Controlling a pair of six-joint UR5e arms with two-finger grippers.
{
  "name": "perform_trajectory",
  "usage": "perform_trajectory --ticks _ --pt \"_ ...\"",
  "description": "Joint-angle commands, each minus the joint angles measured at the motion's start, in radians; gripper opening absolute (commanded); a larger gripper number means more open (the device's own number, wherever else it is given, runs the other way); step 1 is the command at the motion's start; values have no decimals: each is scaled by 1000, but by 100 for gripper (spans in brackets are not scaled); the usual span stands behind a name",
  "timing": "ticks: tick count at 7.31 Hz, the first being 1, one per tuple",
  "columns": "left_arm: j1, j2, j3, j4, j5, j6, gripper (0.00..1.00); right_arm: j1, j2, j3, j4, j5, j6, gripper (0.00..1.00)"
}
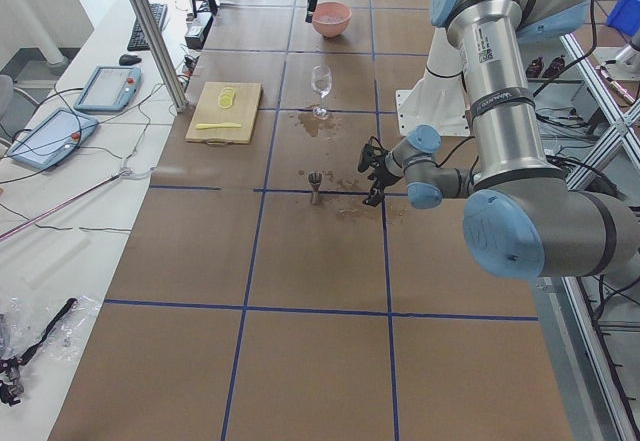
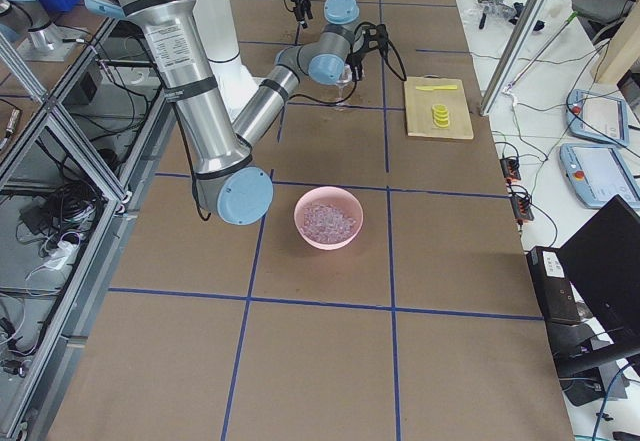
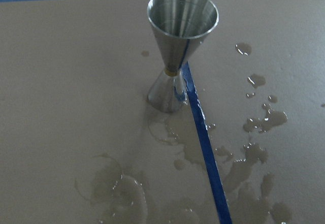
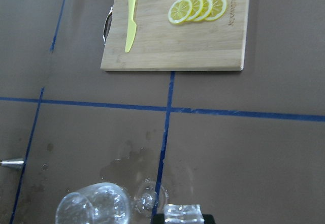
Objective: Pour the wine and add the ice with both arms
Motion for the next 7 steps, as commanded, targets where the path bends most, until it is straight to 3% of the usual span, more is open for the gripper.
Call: perform_trajectory --ticks 1,2,4,7 --pt "-8 5 -104 129 -131 -22 100 -152 68 -8 -18 -134 84 0" --pt "-26 3 -142 187 -220 -23 100 -185 111 -32 -30 -165 106 0" --pt "-48 -61 -218 386 -228 -23 100 -225 200 -89 -82 -205 121 0" --pt "-98 -109 -245 445 -288 -23 100 -260 233 -144 -82 -244 120 0"
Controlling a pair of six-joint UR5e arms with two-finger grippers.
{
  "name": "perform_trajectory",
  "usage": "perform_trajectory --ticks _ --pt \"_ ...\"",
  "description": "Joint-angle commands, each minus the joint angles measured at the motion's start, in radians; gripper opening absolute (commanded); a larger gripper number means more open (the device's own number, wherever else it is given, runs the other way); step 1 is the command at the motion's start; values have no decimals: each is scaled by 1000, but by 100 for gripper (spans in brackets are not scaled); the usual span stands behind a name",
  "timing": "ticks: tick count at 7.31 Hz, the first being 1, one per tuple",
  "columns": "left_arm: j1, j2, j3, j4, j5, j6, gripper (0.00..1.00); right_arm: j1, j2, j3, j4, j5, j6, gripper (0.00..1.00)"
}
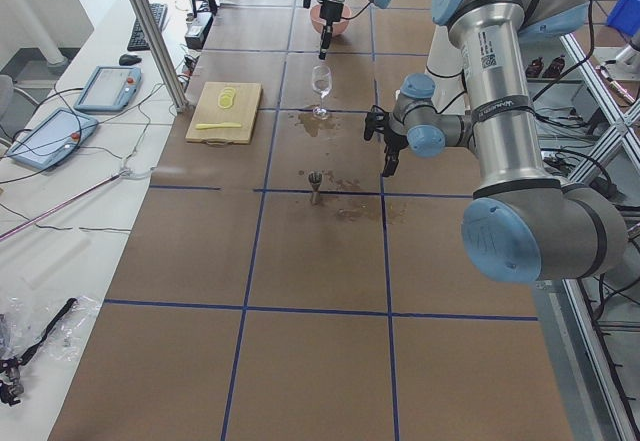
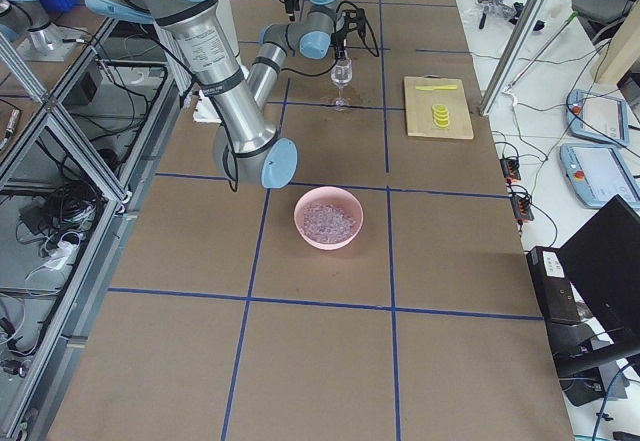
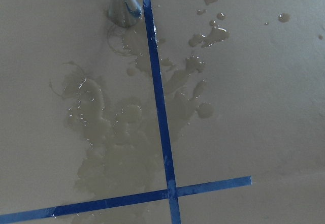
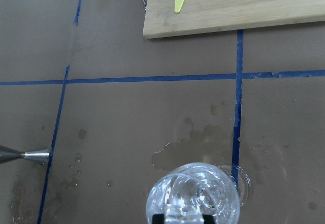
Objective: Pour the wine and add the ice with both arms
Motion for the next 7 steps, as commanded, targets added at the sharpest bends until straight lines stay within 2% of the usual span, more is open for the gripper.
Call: perform_trajectory --ticks 1,2,3,4,5,7 --pt "-35 -13 -13 16 -28 1 100 -18 10 -17 -3 -16 1 0" --pt "-43 -13 -13 16 -28 3 100 -22 9 -19 -3 -17 1 0" --pt "-55 -13 -20 16 -42 8 100 -22 9 -17 -3 -16 1 12" --pt "-89 -22 -29 20 -124 9 100 -22 7 -17 -4 -17 1 77" --pt "-103 -30 -36 52 -154 9 100 -22 7 -14 -4 -22 0 100" --pt "-135 -162 -42 225 -157 12 100 -22 10 -2 -38 -19 0 100"
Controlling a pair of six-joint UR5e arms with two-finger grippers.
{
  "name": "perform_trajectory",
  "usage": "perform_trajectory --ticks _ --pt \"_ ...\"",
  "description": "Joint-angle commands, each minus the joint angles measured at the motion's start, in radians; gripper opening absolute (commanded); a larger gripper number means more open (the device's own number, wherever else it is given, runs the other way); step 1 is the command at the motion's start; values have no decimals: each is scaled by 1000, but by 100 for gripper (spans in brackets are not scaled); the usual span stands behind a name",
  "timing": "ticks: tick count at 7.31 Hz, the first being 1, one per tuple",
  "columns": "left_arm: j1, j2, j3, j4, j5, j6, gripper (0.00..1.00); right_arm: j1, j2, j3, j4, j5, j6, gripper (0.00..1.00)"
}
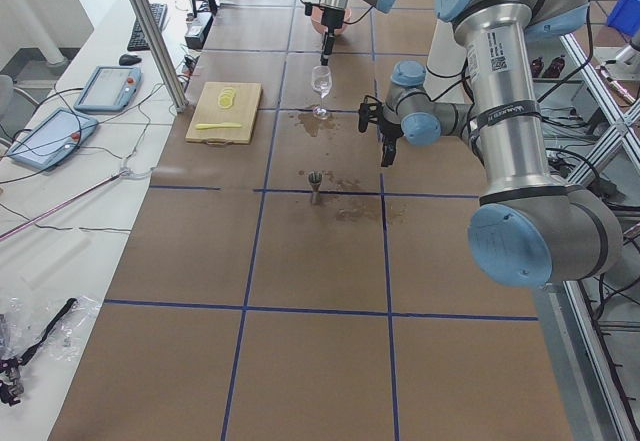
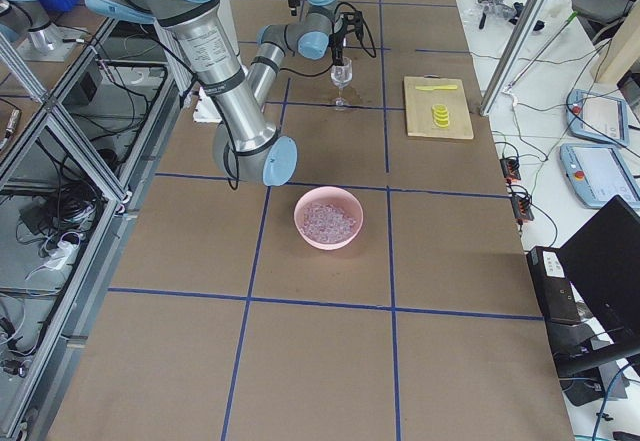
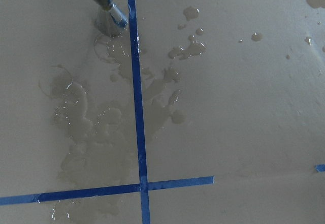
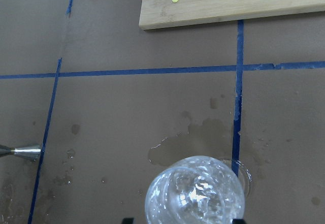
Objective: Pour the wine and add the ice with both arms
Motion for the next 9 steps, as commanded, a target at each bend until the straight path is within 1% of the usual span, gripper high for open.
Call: perform_trajectory --ticks 1,2,3,4,5,6,7,8,9 --pt "-58 -181 -20 238 -42 20 100 1 0 17 -25 4 0 100" --pt "-118 -305 -22 389 -71 72 100 1 -1 48 -98 6 0 100" --pt "-223 -467 -16 553 -71 186 100 18 -5 74 -145 12 -6 100" --pt "-299 -592 -12 709 -73 286 100 59 -11 86 -196 38 -20 100" --pt "-349 -672 7 797 -75 371 100 128 -28 91 -233 91 -66 100" --pt "-433 -688 46 797 -103 452 100 209 -77 105 -239 155 -150 100" --pt "-504 -723 94 797 -133 576 100 281 -132 111 -240 220 -243 100" --pt "-597 -750 176 778 -168 692 100 337 -184 108 -241 252 -353 100" --pt "-706 -751 265 701 -211 804 100 386 -238 100 -261 262 -467 100"
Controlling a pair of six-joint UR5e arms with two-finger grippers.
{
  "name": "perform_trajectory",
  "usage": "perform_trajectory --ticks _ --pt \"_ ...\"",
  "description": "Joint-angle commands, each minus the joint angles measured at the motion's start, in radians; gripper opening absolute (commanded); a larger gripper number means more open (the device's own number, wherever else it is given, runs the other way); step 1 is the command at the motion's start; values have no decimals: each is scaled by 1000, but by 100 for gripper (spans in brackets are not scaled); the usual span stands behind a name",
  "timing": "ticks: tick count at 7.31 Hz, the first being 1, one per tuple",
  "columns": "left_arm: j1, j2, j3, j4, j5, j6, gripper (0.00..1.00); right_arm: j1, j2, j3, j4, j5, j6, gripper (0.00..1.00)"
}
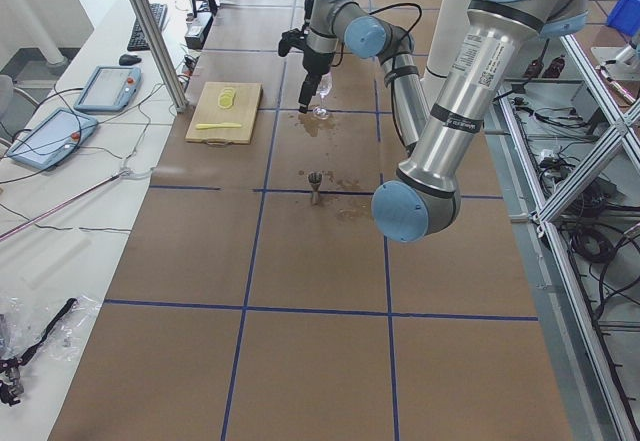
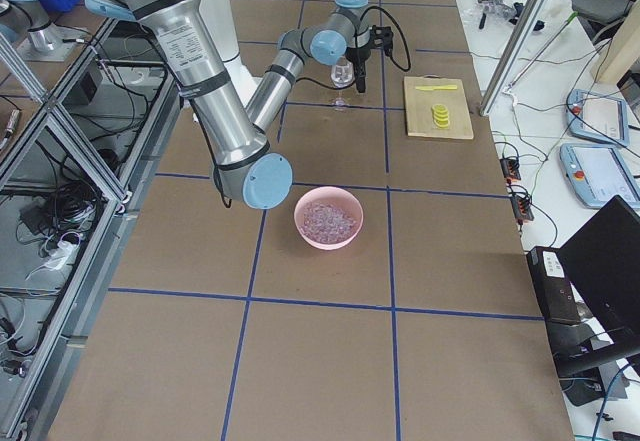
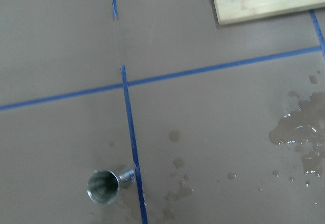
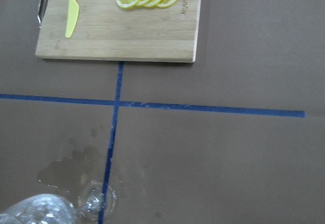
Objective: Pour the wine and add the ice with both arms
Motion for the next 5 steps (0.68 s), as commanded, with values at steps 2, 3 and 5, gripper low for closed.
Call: perform_trajectory --ticks 2,3,5 --pt "-314 -10 308 -202 -182 325 100 154 -86 -36 -206 25 -386 100" --pt "-381 -4 400 -227 -232 441 100 202 -87 -66 -256 24 -495 100" --pt "-500 73 484 -233 -282 598 100 285 -157 -99 -271 27 -661 100"
